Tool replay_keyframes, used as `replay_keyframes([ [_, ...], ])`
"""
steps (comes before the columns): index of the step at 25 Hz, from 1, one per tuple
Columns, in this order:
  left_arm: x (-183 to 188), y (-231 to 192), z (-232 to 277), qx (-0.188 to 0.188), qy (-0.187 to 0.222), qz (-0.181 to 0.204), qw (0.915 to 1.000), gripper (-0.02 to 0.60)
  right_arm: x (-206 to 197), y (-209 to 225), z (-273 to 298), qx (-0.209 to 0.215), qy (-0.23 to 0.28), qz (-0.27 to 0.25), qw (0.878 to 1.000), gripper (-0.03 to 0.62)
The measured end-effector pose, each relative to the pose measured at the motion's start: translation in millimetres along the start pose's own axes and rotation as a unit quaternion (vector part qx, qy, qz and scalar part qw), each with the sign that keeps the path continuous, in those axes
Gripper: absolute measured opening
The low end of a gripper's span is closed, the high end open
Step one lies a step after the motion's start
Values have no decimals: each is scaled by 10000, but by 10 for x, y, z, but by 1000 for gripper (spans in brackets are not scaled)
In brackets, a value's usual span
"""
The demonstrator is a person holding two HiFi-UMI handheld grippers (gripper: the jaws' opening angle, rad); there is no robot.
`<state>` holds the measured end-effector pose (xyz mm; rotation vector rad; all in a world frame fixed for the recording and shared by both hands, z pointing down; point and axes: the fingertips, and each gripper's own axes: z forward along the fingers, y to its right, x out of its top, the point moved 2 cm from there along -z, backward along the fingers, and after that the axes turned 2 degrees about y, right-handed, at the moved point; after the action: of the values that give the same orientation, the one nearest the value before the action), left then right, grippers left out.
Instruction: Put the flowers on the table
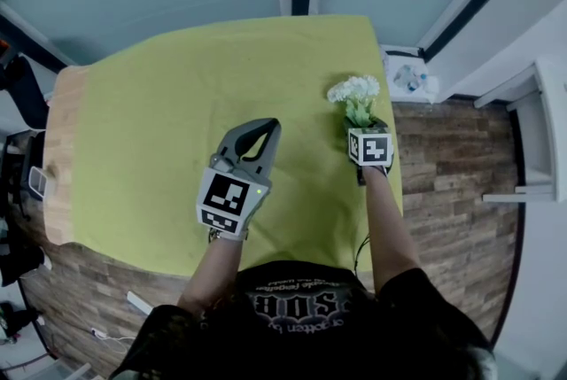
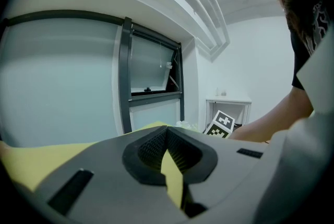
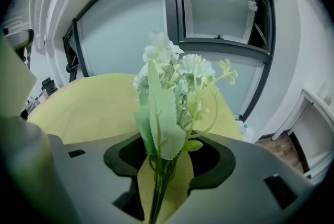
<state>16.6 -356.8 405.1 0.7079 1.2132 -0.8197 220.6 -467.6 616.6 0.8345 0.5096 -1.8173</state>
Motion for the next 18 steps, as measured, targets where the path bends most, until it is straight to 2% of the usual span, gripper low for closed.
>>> replay_keyframes([
  [3, -8, 31, -4, -51, 16, -37, 10000, -3, -4, -21, -18, 79, -15, -14, 10000, 280],
  [7, -9, 63, -5, -137, 23, -38, 9999, -3, 19, -38, -66, 93, 20, -78, 9999, 320],
  [11, 25, 57, -7, -175, 70, -26, 9998, -3, 87, -37, -173, 30, 176, -114, 9998, 336],
  [15, 39, 65, -25, -234, 98, -25, 9997, -3, 234, -80, -431, -110, 593, -361, 9975, 337],
  [18, 35, 54, -40, -285, 131, -50, 9995, -3, 330, -170, -621, -54, 879, -326, 9956, 336],
])
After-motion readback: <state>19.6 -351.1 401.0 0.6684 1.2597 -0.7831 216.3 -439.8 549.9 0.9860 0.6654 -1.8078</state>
